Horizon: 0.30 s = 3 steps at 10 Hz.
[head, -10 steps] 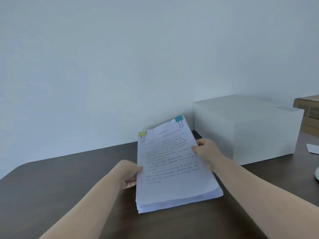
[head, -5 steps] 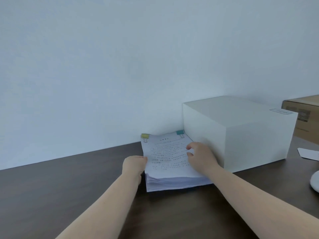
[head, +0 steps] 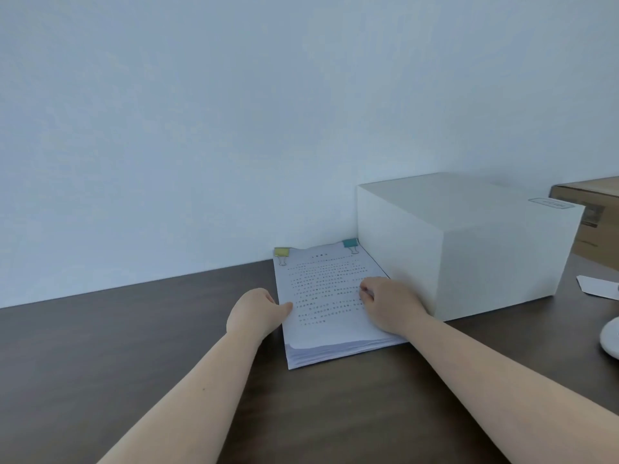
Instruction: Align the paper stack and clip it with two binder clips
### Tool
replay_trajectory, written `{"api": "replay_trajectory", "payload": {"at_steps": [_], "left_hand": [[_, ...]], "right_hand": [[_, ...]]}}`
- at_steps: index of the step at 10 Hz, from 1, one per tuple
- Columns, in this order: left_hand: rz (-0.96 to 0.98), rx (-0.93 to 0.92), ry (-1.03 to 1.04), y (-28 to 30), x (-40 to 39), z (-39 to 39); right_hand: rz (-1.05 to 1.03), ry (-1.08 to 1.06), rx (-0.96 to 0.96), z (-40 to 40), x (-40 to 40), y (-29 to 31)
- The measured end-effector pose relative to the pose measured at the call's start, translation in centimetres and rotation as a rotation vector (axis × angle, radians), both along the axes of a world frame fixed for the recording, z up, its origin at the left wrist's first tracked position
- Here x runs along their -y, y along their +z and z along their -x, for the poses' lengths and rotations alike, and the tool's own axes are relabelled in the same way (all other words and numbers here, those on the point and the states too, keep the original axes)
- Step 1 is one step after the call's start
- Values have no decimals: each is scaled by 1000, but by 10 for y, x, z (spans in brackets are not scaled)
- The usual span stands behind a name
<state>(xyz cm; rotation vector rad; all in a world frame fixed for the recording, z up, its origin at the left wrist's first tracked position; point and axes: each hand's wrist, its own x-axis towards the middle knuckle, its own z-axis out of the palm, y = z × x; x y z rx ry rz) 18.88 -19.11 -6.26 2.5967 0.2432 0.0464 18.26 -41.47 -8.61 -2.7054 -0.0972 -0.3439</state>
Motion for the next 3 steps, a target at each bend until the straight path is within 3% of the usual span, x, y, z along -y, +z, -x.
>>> {"api": "replay_trajectory", "payload": {"at_steps": [3], "left_hand": [[-44,164,-91,-15,2,38]], "right_hand": [[8,7,-76,7,-1,10]]}}
